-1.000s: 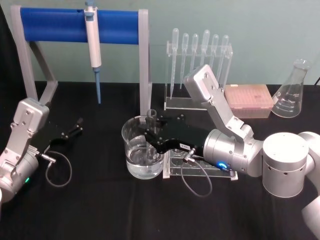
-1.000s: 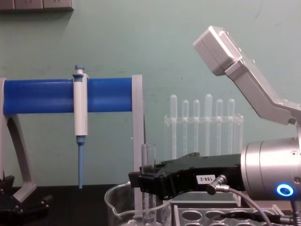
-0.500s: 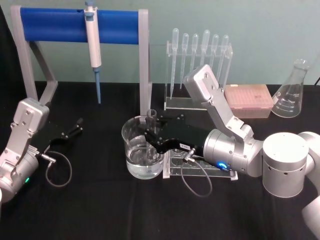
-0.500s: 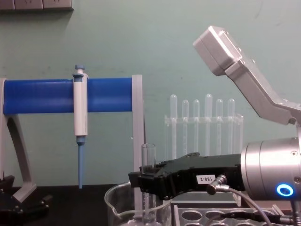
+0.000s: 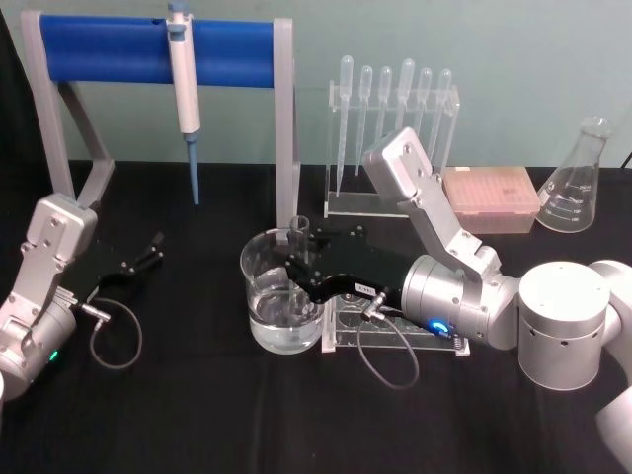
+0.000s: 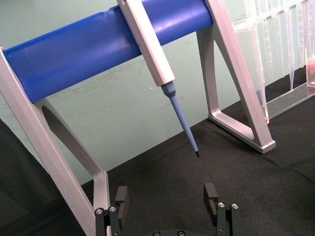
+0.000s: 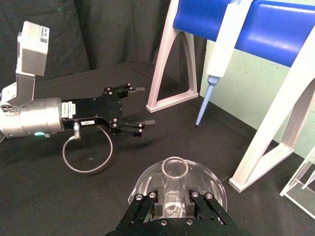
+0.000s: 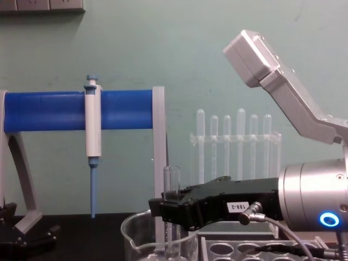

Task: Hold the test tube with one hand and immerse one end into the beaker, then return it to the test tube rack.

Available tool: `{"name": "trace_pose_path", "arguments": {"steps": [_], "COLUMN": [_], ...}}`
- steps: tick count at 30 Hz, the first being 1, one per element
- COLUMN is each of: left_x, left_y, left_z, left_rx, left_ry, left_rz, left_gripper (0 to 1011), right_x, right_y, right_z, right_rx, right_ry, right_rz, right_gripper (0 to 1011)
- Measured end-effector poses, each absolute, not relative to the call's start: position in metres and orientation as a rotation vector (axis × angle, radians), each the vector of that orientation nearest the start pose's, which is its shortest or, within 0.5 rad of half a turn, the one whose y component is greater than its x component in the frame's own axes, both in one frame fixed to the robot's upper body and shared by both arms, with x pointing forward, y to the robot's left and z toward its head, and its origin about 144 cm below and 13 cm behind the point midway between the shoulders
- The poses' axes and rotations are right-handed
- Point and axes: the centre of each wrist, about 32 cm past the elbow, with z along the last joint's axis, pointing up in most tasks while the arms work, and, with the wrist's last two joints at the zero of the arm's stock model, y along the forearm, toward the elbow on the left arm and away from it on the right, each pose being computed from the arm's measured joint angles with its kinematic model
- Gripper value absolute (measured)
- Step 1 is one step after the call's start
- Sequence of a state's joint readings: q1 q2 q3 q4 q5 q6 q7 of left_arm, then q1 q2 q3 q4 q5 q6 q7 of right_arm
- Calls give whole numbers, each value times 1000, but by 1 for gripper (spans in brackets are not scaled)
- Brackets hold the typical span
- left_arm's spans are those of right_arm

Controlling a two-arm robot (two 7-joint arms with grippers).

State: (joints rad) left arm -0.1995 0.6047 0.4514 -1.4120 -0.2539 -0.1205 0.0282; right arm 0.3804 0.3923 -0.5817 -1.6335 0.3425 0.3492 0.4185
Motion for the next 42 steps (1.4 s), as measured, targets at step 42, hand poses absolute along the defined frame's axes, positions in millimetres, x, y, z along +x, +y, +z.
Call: {"name": "trace_pose_path", "arguments": {"steps": [42], "left_x": [489], "left_y": [310], "left_z": [1140], "left_rx": [304], "left_ry": [-285], "left_rz": [1248], "left_gripper": [1000], "right_x": [508], "right_y": [-161], "right_z": [1274], "right_rx": [-211], "right_ry": [-100], "right_rz": [-643], "right_gripper": [225]}}
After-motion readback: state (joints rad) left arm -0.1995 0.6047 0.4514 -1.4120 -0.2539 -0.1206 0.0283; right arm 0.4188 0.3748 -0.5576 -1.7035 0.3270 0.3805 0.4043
